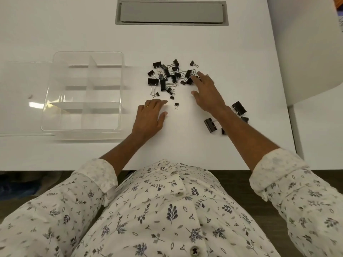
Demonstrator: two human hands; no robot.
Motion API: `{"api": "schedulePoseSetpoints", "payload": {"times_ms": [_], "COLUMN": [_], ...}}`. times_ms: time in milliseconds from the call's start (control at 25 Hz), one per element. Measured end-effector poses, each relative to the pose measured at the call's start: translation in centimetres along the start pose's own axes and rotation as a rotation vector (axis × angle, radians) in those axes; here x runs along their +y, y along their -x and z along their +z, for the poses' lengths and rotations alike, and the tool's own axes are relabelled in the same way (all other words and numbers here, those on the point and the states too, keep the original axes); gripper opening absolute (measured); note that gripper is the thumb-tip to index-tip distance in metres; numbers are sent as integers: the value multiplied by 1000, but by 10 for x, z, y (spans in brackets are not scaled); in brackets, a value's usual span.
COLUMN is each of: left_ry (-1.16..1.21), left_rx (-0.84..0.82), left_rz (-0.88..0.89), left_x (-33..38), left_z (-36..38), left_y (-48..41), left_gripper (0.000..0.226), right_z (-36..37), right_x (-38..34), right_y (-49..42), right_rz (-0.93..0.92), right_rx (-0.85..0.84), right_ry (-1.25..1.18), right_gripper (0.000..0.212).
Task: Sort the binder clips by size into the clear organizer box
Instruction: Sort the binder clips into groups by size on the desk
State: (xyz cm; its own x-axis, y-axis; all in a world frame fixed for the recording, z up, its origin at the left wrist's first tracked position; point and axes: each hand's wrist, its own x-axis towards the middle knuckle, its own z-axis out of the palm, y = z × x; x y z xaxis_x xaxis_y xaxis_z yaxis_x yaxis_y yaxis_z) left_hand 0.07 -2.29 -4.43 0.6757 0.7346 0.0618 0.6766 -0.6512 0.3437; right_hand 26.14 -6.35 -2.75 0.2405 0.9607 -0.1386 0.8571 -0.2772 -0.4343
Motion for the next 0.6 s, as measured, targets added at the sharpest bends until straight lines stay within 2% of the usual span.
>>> {"api": "schedulePoseSetpoints", "payload": {"times_ms": [120,280,440,600], "left_ry": [62,85,58,55], "left_rx": [47,9,18,22], "left_rz": [-59,-104,-130,-171], "left_x": [-9,-23,-25,-24], "left_z": [-5,-6,-10,-16], "left_y": [-24,-50,-57,-64], "left_gripper": [43,48,34,26], "right_z": [12,26,31,28], "right_x": [-13,-41,-43,-30], "right_y": [-6,1,1,1], "right_rz": [-48,-125,-100,-48], "right_rx": [-33,57,154,200], "right_ry": [10,-22,-182,-397], "right_gripper": [58,42,15,6]}}
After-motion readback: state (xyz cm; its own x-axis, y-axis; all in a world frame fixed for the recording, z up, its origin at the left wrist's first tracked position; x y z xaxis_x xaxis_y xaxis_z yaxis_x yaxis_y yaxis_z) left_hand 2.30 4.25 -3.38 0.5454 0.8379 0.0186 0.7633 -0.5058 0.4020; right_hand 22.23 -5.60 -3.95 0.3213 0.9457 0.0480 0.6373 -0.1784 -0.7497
